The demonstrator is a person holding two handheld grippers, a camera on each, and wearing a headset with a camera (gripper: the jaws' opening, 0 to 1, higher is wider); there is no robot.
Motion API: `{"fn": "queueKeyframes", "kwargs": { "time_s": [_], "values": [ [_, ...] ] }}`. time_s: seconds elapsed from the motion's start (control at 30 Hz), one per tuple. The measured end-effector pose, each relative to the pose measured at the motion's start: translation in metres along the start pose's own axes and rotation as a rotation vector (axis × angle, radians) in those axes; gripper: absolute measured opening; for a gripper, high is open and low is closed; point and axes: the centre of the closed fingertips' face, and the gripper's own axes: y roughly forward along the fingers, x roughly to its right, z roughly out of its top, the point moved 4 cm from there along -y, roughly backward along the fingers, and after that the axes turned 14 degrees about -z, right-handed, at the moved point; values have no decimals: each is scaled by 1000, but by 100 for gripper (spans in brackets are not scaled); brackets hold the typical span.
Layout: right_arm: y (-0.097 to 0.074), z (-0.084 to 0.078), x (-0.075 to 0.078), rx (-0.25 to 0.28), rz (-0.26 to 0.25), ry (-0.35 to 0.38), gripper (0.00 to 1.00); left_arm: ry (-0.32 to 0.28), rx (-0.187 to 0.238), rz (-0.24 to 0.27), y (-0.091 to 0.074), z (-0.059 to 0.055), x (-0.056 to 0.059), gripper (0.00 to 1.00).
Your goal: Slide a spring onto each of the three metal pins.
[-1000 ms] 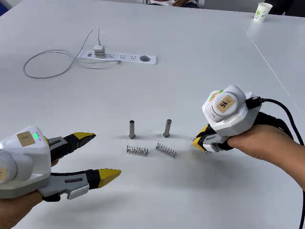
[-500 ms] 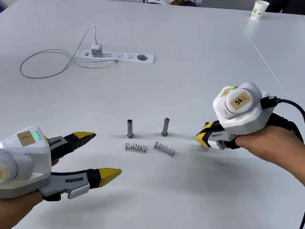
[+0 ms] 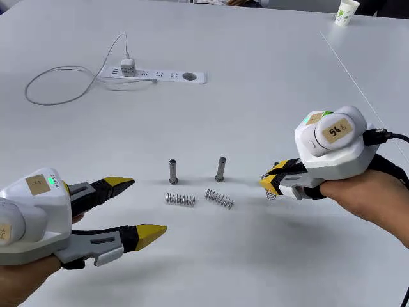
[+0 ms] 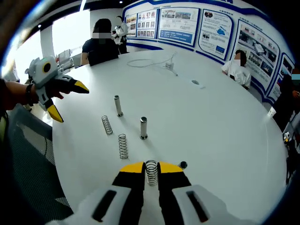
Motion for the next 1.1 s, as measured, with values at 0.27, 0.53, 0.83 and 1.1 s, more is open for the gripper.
{"fn": "queueKeyframes", "kwargs": {
  "time_s": [0.27,0.53,0.83,1.1],
  "values": [
    [-8,23,-25,64,57,6,12,-15,12,-80,21,4,13,58],
    [-15,43,-48,119,111,9,12,-13,32,-114,36,12,14,55],
    [-21,58,-68,172,191,82,12,-14,45,-136,47,19,17,51],
    [-25,65,-83,205,241,127,12,-10,53,-145,54,23,20,43]
  ]
}}
